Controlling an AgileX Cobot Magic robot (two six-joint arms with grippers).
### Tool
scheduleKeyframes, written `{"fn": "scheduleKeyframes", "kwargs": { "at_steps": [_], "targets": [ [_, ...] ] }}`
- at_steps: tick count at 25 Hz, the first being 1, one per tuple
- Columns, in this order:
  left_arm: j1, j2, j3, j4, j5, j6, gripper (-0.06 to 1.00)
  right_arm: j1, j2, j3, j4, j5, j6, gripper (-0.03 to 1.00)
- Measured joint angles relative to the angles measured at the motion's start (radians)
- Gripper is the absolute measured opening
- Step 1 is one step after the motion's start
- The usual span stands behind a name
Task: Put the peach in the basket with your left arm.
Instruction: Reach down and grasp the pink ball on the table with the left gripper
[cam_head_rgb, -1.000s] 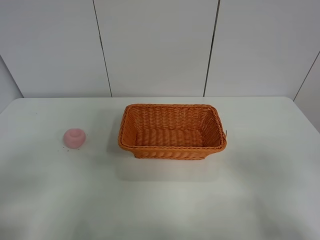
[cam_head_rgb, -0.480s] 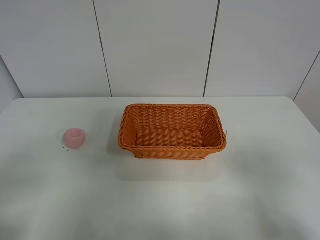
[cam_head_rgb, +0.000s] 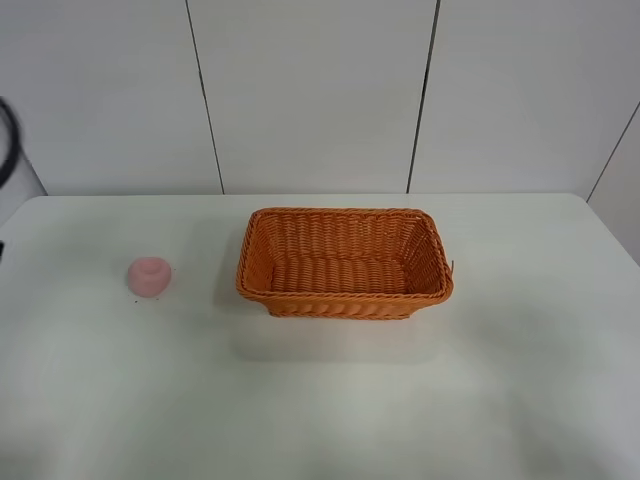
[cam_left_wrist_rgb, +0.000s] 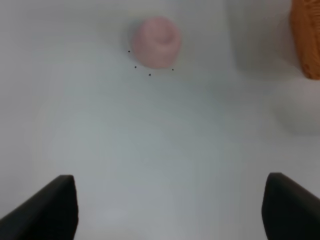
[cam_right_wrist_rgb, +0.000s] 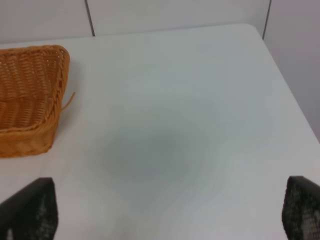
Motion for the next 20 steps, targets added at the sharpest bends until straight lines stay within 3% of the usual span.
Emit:
{"fn": "scheduleKeyframes", "kwargs": {
  "at_steps": [11,20],
  "targets": [
    [0.000,0.788,-0.416,-0.006,-0.040,0.034,0.85,0.000,0.000,0.000,0.000,0.000,0.000,0.69],
    [0.000,1.169,-0.646,-0.029,-0.057,0.034,0.85,0.000,0.000,0.000,0.000,0.000,0.000,0.69]
  ]
}}
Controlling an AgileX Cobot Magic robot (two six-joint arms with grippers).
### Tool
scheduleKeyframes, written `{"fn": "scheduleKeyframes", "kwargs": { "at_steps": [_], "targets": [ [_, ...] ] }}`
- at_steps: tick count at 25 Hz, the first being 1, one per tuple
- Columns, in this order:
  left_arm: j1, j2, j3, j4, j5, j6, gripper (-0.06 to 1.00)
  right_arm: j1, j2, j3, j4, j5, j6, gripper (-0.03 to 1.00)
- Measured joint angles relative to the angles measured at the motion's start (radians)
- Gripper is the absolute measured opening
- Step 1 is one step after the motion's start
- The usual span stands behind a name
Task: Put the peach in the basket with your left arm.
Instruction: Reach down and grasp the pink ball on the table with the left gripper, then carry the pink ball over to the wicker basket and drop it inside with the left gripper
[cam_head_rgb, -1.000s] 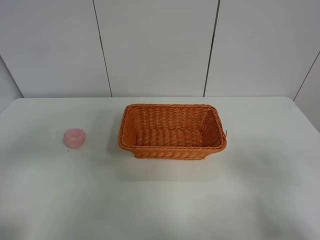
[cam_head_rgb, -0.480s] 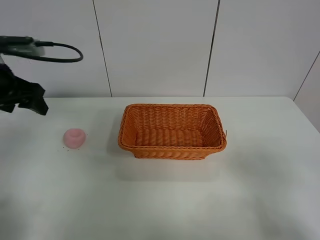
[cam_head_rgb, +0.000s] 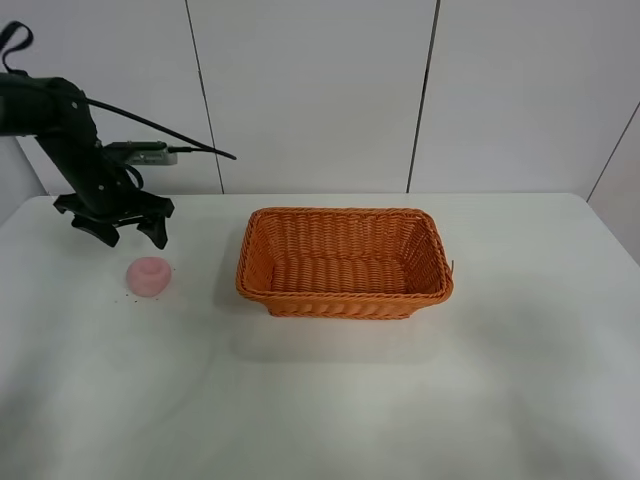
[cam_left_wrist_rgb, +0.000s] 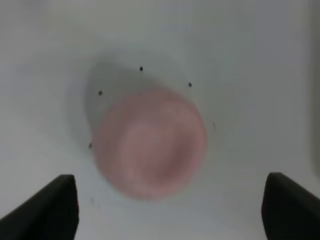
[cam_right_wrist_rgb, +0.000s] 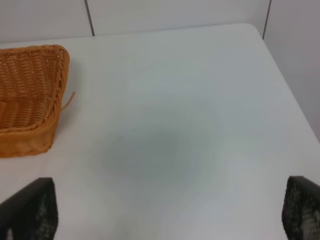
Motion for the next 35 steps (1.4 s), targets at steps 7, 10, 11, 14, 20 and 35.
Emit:
{"fn": "scheduleKeyframes", "kwargs": {
  "at_steps": [7,10,11,14,20,35],
  "targets": [
    [0.000,0.127,-0.019,0.018,-0.020,0.001,0.85,0.000,0.000,0.000,0.000,0.000,0.000,0.69],
    [0.000,0.141,-0.019,0.040,-0.029,0.001,0.85,0.000,0.000,0.000,0.000,0.000,0.000,0.69],
    [0.000,0.141,-0.019,0.046,-0.033,0.001,0.85,0.000,0.000,0.000,0.000,0.000,0.000,0.69],
    [0.000,0.142,-0.019,0.046,-0.050,-0.002,0.85,0.000,0.000,0.000,0.000,0.000,0.000,0.69],
    [0.000,0.151,-0.019,0.046,-0.054,-0.016,0.85,0.000,0.000,0.000,0.000,0.000,0.000,0.69],
    [0.000,0.141,-0.044,0.046,0.007,-0.052,0.12,0.000,0.000,0.000,0.000,0.000,0.000,0.69]
  ]
}}
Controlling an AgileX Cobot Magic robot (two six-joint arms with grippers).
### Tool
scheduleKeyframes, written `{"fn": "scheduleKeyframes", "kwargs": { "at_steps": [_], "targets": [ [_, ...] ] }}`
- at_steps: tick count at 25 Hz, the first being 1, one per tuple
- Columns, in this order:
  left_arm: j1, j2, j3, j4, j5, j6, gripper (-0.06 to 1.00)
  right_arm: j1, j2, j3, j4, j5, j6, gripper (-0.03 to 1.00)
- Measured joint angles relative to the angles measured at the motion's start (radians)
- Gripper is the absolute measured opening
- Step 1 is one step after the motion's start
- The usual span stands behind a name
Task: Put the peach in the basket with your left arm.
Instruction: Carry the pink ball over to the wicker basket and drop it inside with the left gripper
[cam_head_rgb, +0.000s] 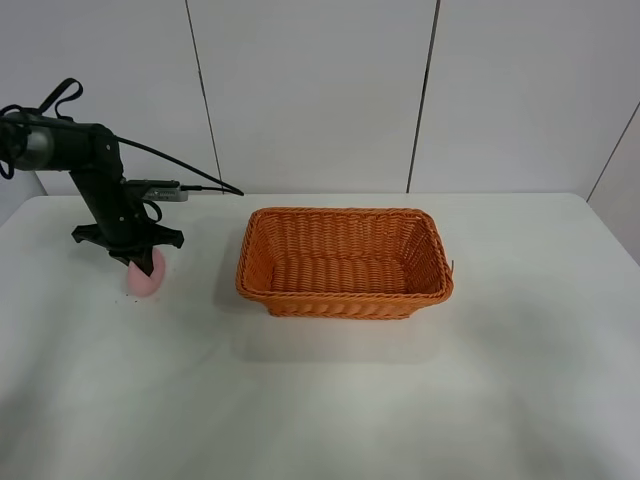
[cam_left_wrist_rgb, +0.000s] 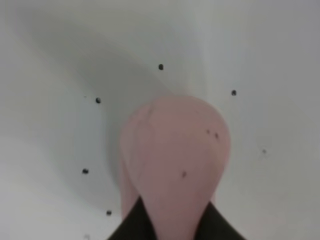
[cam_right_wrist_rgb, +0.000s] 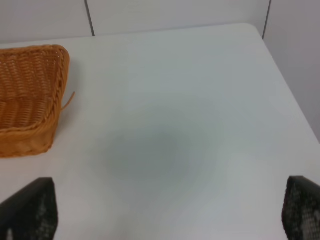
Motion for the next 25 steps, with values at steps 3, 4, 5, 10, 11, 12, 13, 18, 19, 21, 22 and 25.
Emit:
{"fn": "scheduleKeyframes", "kwargs": {
  "at_steps": [3,4,5,10,11,12,13,18,19,21,22,25],
  "targets": [
    [0.000,-0.045,-0.031,0.000,0.061,-0.001,0.12,0.000,0.000,0.000,0.000,0.000,0.000,0.69],
    [0.000,-0.064,-0.047,0.000,0.087,-0.001,0.12,0.000,0.000,0.000,0.000,0.000,0.000,0.69],
    [0.000,-0.088,-0.064,0.000,0.112,-0.001,0.12,0.000,0.000,0.000,0.000,0.000,0.000,0.69],
    [-0.001,-0.200,-0.143,0.000,0.220,-0.005,0.12,0.000,0.000,0.000,0.000,0.000,0.000,0.69],
    [-0.002,-0.209,-0.160,-0.010,0.244,-0.007,0.12,0.000,0.000,0.000,0.000,0.000,0.000,0.69],
    [-0.007,-0.216,-0.179,-0.022,0.266,-0.008,0.12,0.000,0.000,0.000,0.000,0.000,0.000,0.69],
    [-0.015,-0.220,-0.202,-0.030,0.286,-0.008,0.12,0.000,0.000,0.000,0.000,0.000,0.000,0.69],
    [-0.116,-0.221,-0.300,-0.048,0.330,-0.008,0.12,0.000,0.000,0.000,0.000,0.000,0.000,0.69],
    [-0.146,-0.221,-0.311,-0.049,0.330,-0.009,0.12,0.000,0.000,0.000,0.000,0.000,0.000,0.69],
    [-0.204,-0.216,-0.332,-0.049,0.330,-0.012,0.12,0.000,0.000,0.000,0.000,0.000,0.000,0.69],
    [-0.237,-0.209,-0.344,-0.050,0.330,-0.019,0.12,0.000,0.000,0.000,0.000,0.000,0.000,0.69],
    [-0.331,-0.155,-0.393,-0.050,0.330,-0.027,0.12,0.000,0.000,0.000,0.000,0.000,0.000,0.69]
  ]
}}
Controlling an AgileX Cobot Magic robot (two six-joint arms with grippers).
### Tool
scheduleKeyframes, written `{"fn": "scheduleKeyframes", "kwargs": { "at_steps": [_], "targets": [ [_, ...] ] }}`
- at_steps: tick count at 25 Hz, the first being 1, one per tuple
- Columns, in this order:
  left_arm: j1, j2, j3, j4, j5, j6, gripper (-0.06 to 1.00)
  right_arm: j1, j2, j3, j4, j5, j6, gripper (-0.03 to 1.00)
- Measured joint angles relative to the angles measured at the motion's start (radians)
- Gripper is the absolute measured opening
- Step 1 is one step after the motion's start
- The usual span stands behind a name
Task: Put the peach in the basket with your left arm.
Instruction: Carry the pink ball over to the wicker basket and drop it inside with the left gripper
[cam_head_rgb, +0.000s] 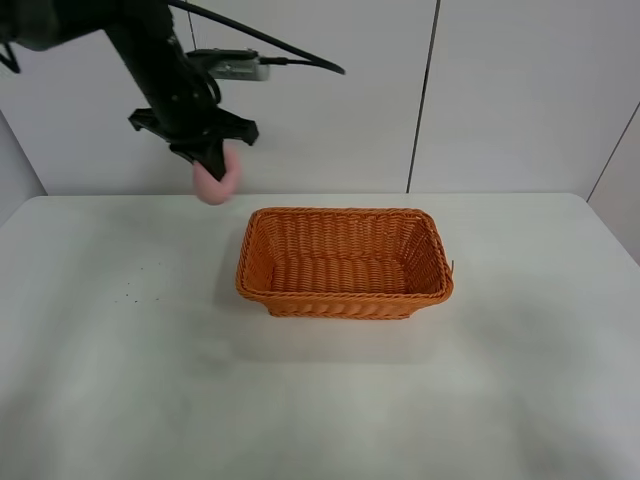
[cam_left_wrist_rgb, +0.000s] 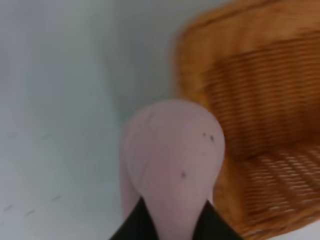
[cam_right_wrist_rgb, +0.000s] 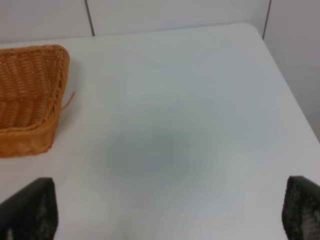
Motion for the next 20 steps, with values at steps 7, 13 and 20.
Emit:
{"fn": "scheduleKeyframes", "kwargs": {
  "at_steps": [7,13,20],
  "targets": [
    [-0.181,0.215,-0.194,-0.002,-0.013,-0.027,0.12,0.000,0.000,0.000,0.000,0.000,0.000,0.69],
    [-0.265,0.351,-0.242,-0.007,-0.092,-0.027,0.12,0.000,0.000,0.000,0.000,0.000,0.000,0.69],
    [-0.281,0.425,-0.242,-0.031,-0.117,-0.024,0.47,0.000,0.000,0.000,0.000,0.000,0.000,0.69]
  ]
}}
